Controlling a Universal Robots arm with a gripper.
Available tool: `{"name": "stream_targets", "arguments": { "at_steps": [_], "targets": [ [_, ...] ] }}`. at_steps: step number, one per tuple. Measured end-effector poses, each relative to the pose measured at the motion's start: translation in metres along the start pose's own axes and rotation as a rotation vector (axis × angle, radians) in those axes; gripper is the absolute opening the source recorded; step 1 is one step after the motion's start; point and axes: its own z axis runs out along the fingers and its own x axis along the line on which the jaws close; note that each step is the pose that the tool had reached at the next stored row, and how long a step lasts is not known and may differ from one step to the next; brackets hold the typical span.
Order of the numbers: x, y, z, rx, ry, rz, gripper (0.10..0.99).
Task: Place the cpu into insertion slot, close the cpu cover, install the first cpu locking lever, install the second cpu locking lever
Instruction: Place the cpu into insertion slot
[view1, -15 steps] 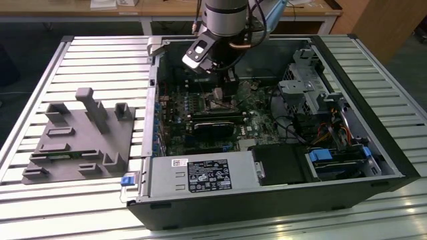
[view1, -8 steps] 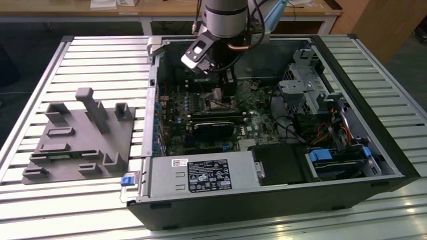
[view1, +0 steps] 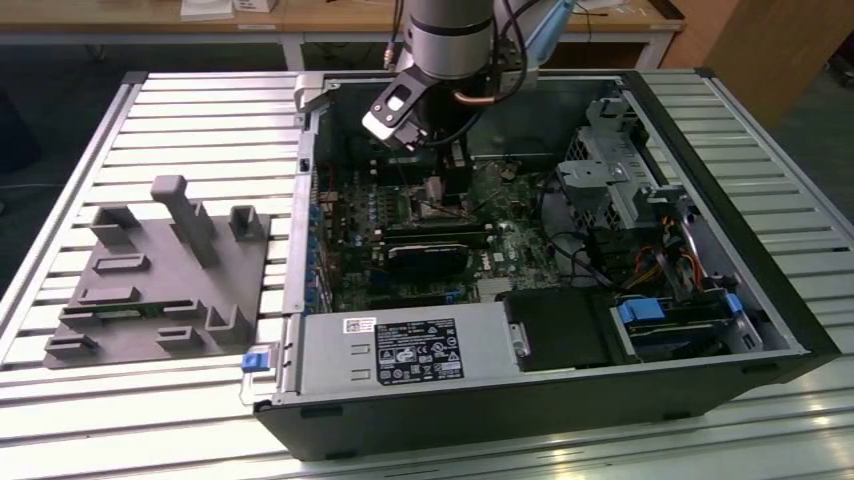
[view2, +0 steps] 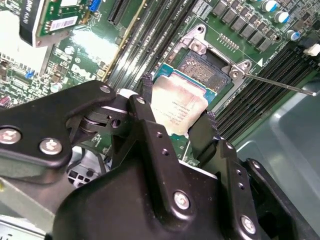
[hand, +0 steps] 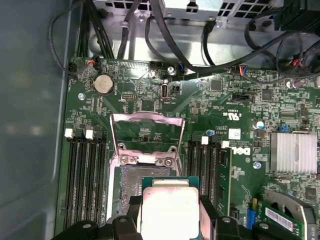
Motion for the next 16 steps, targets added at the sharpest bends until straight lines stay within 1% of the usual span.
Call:
{"name": "stream_targets", "arguments": {
  "at_steps": [3, 9, 16],
  "targets": [
    [0.0020, -0.0001, 0.0014, 0.000, -0.0001, 0.003, 0.541],
    [0.0027, -0.0001, 0.0018, 0.000, -0.0003, 0.004, 0.541],
    [0.0086, -0.0003, 0.0086, 0.000, -0.0040, 0.003, 0.541]
  ]
}}
